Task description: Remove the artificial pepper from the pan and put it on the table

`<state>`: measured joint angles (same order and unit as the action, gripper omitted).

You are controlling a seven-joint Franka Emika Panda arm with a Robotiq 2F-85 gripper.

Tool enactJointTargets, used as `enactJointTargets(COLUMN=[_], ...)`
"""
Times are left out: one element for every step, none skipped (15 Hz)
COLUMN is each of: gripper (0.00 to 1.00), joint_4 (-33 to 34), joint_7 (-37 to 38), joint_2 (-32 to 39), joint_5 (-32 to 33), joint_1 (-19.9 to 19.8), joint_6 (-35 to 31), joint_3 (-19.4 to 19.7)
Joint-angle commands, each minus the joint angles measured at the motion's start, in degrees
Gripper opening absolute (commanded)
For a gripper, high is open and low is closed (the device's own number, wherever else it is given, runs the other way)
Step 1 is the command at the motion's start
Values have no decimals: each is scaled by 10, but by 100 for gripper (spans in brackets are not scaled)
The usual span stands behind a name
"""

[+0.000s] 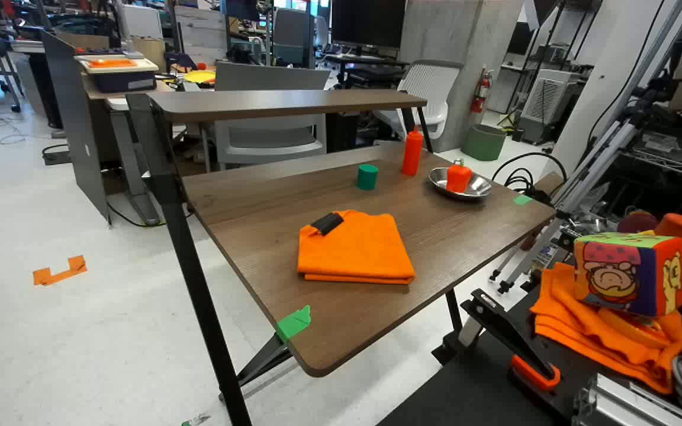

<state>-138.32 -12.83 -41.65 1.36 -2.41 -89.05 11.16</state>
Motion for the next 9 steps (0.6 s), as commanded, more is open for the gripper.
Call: enactJointTargets(gripper=[100, 100, 100, 100, 100, 100, 100, 100, 100], joint_4=[2, 2, 2, 2, 2, 2, 2, 1, 3], joint_7=[-3, -3, -3, -3, -3, -3, -3, -2, 1], joint_2=[1, 1, 1, 1, 1, 1, 1, 8, 17], joint_5=[-3, -3, -3, -3, -3, -3, -3, -2, -3], joint_1=[-5, -5, -5, -5, -5, -5, -5, -3, -3], joint_6=[1, 1, 1, 1, 1, 1, 1, -6, -13], joint_3=[-4, -4, -4, -4, -4, -4, -4, -6, -6])
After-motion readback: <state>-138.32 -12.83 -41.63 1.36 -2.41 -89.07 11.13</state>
